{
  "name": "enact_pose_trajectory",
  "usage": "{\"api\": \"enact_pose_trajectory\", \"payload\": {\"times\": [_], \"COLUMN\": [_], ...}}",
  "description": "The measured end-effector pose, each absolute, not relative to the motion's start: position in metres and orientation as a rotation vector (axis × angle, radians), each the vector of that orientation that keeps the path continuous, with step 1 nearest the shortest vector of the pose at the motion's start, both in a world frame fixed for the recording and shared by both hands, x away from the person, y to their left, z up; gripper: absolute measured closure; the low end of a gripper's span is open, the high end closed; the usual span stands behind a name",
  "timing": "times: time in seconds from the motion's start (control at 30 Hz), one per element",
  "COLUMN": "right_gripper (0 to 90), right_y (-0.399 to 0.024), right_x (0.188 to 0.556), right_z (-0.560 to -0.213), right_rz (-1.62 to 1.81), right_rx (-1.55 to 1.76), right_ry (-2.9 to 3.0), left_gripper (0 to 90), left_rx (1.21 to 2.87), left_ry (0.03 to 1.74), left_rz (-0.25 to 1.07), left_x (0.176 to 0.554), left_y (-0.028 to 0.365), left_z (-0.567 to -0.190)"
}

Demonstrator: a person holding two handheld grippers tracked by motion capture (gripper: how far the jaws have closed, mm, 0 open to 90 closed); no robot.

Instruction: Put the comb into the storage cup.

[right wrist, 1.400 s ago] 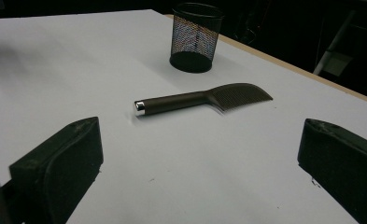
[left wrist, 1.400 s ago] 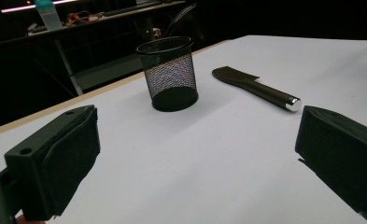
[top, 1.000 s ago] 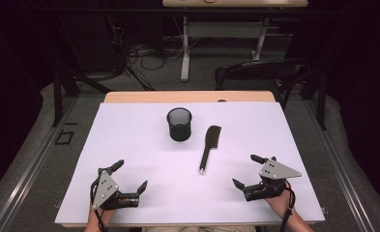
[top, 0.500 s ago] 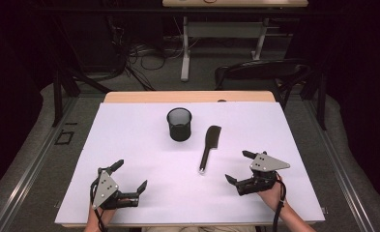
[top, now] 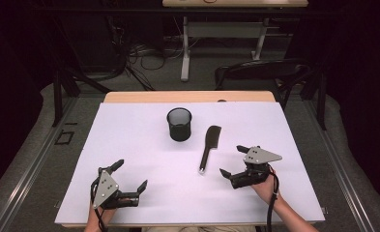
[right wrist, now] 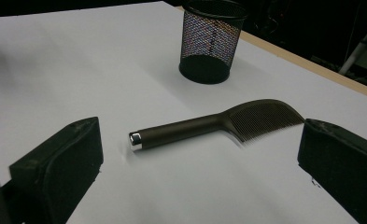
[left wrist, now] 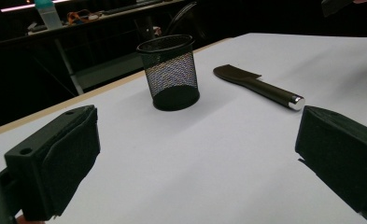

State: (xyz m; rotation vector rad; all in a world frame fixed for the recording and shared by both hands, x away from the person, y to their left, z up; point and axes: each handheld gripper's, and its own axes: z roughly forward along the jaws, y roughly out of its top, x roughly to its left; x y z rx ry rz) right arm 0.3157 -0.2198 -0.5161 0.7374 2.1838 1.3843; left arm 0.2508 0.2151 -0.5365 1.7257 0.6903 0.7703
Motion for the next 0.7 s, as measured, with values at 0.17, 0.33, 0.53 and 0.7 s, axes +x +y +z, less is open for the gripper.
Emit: {"api": "enact_pose_trajectory", "payload": {"times": [0.17,0.33,0.53,0.7], "right_gripper": [0.0,0.0,0.0,0.0], "right_y": [-0.216,-0.21,-0.204,-0.2], "right_x": [0.32,0.325,0.331,0.335], "right_z": [-0.516,-0.516,-0.516,-0.516], "right_rz": [1.386,1.384,1.4,1.4], "right_rx": [0.744,0.735,0.74,0.738], "right_ry": [2.191,2.199,2.216,2.222], "left_gripper": [0.0,0.0,0.0,0.0], "left_rx": [1.726,1.729,1.725,1.728], "left_ry": [0.69,0.688,0.685,0.681], "left_rz": [0.773,0.772,0.776,0.779], "left_x": [0.251,0.251,0.25,0.251], "left_y": [0.215,0.215,0.215,0.215], "left_z": [-0.537,-0.536,-0.536,-0.536]}}
